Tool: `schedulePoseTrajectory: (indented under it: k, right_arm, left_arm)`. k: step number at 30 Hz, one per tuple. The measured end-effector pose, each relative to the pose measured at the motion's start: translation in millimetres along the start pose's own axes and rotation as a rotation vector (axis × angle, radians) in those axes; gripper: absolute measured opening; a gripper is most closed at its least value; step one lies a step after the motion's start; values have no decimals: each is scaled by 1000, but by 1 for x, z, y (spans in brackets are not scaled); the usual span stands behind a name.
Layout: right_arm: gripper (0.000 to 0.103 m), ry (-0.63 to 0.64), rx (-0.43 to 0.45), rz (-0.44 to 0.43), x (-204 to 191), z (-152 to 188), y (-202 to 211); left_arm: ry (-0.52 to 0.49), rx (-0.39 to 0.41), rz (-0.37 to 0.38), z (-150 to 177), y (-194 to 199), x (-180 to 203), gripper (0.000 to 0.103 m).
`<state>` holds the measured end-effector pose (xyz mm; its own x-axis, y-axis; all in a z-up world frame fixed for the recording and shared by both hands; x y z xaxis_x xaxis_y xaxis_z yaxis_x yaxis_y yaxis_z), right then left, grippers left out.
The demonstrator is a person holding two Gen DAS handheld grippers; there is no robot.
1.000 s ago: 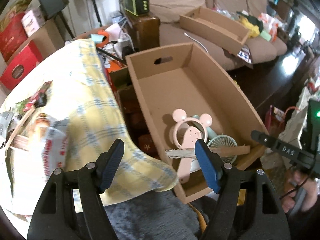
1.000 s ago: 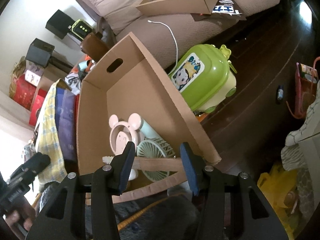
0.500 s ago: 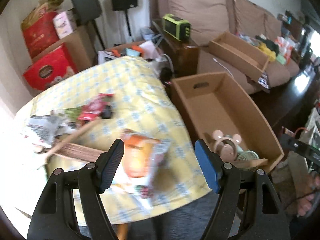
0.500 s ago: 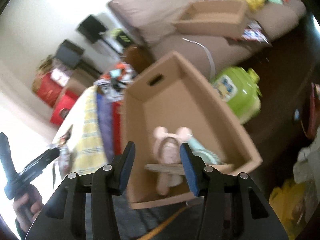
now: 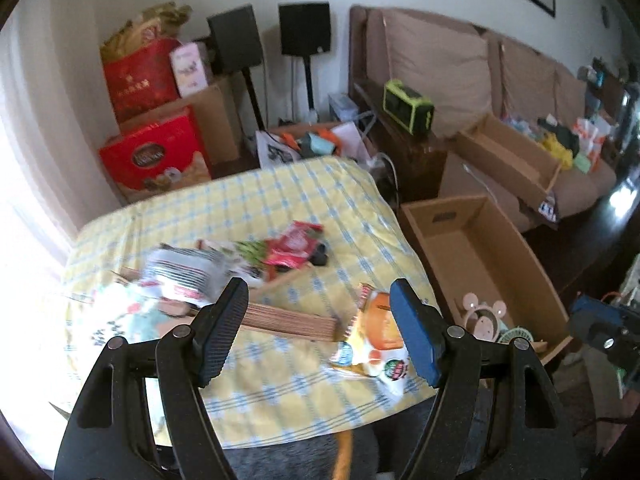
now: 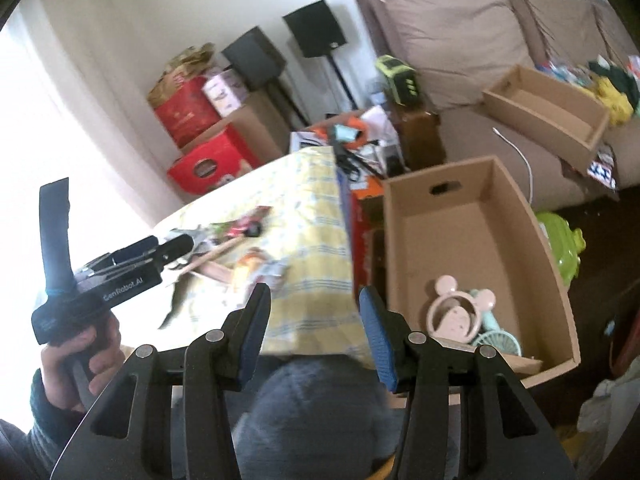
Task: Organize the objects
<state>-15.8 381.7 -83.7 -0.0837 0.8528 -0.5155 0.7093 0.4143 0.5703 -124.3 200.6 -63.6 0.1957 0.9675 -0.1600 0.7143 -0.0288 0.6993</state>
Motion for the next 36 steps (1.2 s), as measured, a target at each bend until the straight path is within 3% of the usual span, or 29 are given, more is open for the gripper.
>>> schedulePoseTrajectory:
  k: [8,13,19,25,30,36]
  right_arm:
    - [49,105,-31,-30,-72,-2,-7]
    - [49,203,-82,-75,-121,6,-23]
    - [49,272,-163,-41,-141,14,-61]
    - [54,297,-226,-16,-147,12,-101]
    - [54,344,-296,96,-126,4,-137]
    - [55,279,-355,137,-94,-13,-180]
  left_arm:
    - [86,93,-17,-18,40,-72,70]
    - [140,99,-124,-5,38,-153,71]
    - [269,-45,-273,57,-2,-267,71]
    - [377,-201,-305,124,-41,-328,71]
    - [342,-266,-262,147,-65,-328,71]
    - [408,-347,-93,168,-93,-309,71]
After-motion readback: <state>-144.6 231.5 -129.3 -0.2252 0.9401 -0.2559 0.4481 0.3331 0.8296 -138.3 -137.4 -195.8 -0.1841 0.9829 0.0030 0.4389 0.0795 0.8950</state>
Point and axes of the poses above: each gripper's, at about its wrist camera, not at the fingertips, and y roughly against the way its jaws point, x to its right, z to its underside, the point moved 9 cm from there along -y, roughly the way its jaws point, and after that the axes turned 9 degrees about -z, right-handed, at the moved point
